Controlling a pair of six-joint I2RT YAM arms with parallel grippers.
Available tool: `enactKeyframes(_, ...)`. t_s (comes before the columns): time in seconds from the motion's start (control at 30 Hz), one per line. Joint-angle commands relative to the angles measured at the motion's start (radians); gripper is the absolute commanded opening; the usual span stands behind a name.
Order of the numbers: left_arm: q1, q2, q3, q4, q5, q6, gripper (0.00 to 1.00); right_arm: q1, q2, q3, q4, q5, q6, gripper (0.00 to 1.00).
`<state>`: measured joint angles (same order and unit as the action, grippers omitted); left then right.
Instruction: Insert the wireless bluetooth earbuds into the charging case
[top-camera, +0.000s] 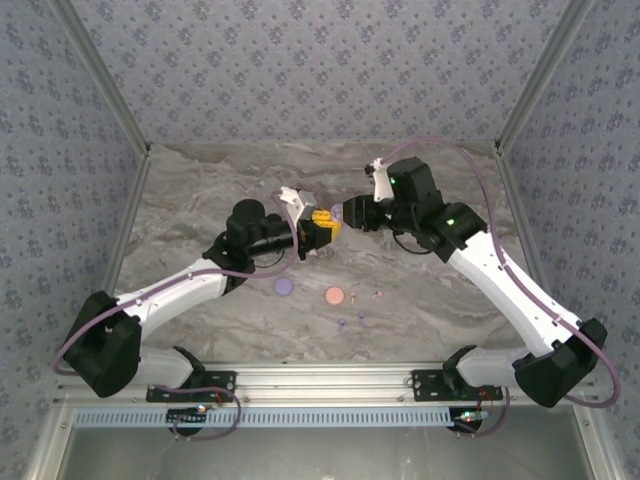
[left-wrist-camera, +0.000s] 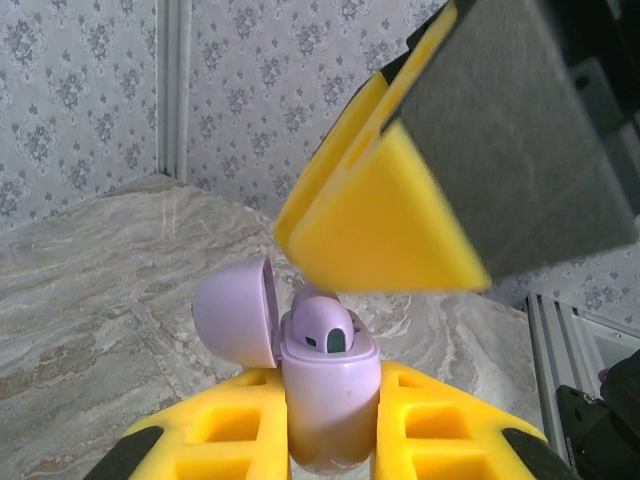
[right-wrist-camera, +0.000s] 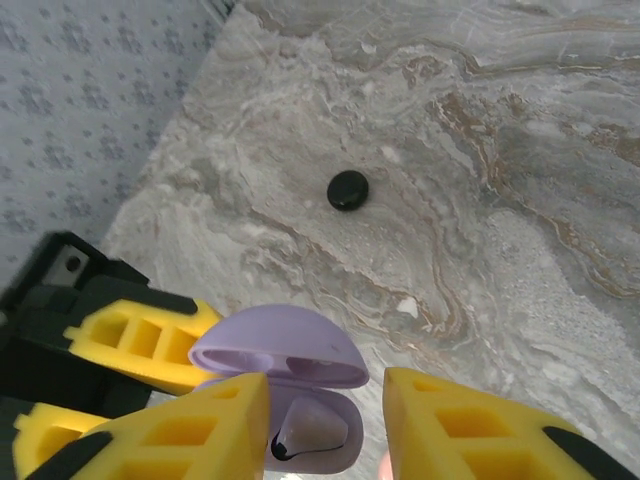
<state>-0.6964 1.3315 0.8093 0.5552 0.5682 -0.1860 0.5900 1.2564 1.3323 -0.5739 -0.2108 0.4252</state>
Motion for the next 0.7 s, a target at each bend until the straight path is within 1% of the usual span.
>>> enactKeyframes(0.0, -0.006, -0.009, 0.029, 0.068, 0.018, -0.020, 0.00, -0.051, -0.071, -0.019, 0.056, -0.082, 0.015, 0.47)
enactKeyframes(0.07, -0.006, -0.011, 0.027, 0.086, 0.019, -0.034, 0.00, -0.093, -0.100, -0.046, 0.080, -0.115, 0.009, 0.55)
enactKeyframes(0.13, -0.007, -0.013, 0.027, 0.104, 0.027, -0.048, 0.00, -0.145, -0.128, -0.099, 0.134, -0.189, 0.022, 0.67)
enactKeyframes(0.17, -0.006, -0.014, 0.027, 0.112, 0.032, -0.054, 0.00, -0.163, -0.135, -0.118, 0.159, -0.226, 0.034, 0.72)
enactKeyframes(0.23, -0.006, -0.016, 0.031, 0.127, 0.055, -0.068, 0.00, -0.198, -0.147, -0.188, 0.240, -0.322, 0.076, 0.85)
enactKeyframes(0.27, -0.007, -0.015, 0.034, 0.132, 0.069, -0.072, 0.00, -0.202, -0.147, -0.200, 0.265, -0.352, 0.088, 0.98)
enactKeyframes(0.3, -0.006, -0.018, 0.037, 0.136, 0.082, -0.077, 0.00, -0.201, -0.145, -0.213, 0.291, -0.383, 0.097, 1.00)
enactKeyframes(0.4, -0.008, -0.018, 0.044, 0.146, 0.103, -0.089, 0.00, -0.186, -0.128, -0.226, 0.341, -0.461, 0.110, 1.00)
enactKeyframes(0.67, -0.013, -0.010, 0.048, 0.143, 0.105, -0.088, 0.00, -0.122, -0.070, -0.215, 0.445, -0.543, 0.150, 1.00)
